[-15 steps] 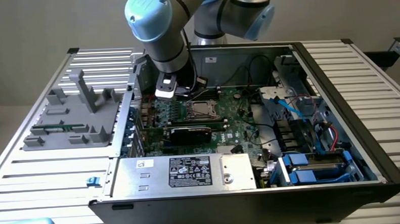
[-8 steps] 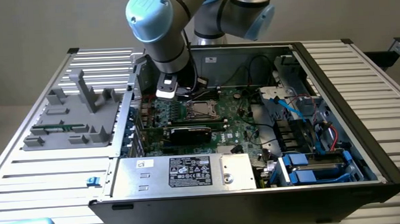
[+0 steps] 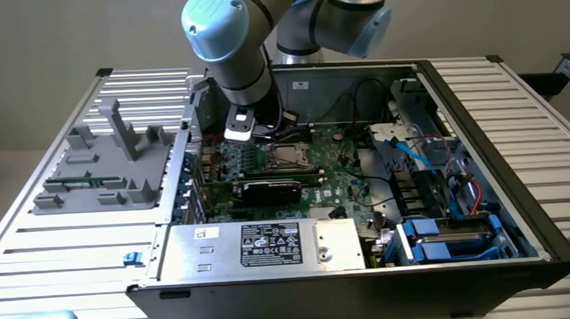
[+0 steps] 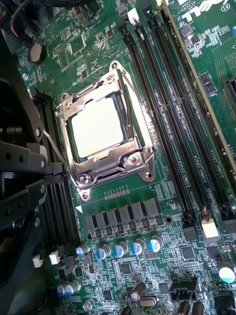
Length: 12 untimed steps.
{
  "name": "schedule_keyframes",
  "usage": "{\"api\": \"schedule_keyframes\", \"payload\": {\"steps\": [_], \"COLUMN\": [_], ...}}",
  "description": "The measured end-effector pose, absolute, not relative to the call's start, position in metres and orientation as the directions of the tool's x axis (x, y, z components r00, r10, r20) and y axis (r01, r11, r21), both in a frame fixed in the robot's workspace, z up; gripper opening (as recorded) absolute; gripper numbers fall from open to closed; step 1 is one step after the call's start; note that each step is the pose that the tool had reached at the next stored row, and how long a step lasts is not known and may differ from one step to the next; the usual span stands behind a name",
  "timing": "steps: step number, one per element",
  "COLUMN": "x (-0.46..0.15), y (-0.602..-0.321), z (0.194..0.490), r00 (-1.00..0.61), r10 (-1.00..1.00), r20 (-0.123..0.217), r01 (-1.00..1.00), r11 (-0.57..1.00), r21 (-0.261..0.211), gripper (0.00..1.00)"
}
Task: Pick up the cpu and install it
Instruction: 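Install the first cpu locking lever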
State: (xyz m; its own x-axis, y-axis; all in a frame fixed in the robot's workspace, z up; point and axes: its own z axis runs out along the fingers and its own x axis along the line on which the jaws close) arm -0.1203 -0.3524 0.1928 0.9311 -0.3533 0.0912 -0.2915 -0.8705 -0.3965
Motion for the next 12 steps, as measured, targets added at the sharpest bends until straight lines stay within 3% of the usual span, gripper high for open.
{"api": "schedule_keyframes", "payload": {"steps": [12], "x": [-0.1174], "y": [-0.3535], "z": [0.1923], "r00": [0.928], "r10": [-0.362], "r20": [0.088], "r01": [-0.301], "r11": [-0.868], "r21": [-0.395], "gripper": [0.11]}}
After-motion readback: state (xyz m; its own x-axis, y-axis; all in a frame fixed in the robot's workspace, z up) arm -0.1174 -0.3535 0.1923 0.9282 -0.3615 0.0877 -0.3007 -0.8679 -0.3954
